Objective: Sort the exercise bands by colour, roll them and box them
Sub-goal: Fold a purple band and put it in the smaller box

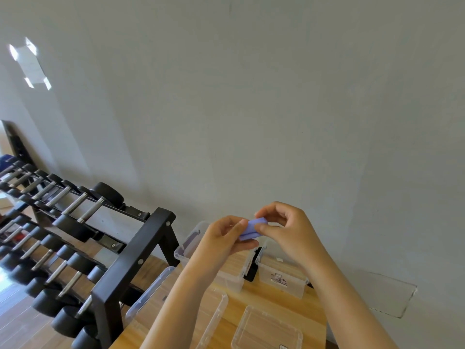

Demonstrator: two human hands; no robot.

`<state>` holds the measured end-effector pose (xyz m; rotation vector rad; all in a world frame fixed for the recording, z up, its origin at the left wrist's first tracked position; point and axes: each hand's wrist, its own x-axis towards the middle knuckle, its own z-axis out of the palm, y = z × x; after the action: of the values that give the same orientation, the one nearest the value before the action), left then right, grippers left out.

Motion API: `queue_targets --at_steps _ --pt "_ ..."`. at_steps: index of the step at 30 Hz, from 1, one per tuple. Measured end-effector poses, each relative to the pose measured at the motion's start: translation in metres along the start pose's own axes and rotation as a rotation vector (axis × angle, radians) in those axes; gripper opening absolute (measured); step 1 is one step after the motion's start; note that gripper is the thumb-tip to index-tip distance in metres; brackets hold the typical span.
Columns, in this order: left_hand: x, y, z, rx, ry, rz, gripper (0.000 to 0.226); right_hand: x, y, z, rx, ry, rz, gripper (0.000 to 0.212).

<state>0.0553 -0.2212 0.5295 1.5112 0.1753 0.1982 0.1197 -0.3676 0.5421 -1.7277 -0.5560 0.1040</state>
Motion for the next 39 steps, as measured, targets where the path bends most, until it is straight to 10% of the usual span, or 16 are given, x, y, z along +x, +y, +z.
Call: queue_targets --at_steps 7,22,39 --pt "0.004 -0.002 -0.007 0.028 0.088 0.114 0.021 0.001 0.005 0.006 0.122 -0.069 0.110 0.011" --pt "0.011 -0.017 0.012 0.077 0.135 0.096 0.038 0.008 0.030 0.056 0.168 0.401 -0.012 0.009" --pt "0.055 -0.066 -0.027 0.113 0.046 0.102 0.016 0.034 0.073 0.068 0.331 0.315 0.253 0.009"
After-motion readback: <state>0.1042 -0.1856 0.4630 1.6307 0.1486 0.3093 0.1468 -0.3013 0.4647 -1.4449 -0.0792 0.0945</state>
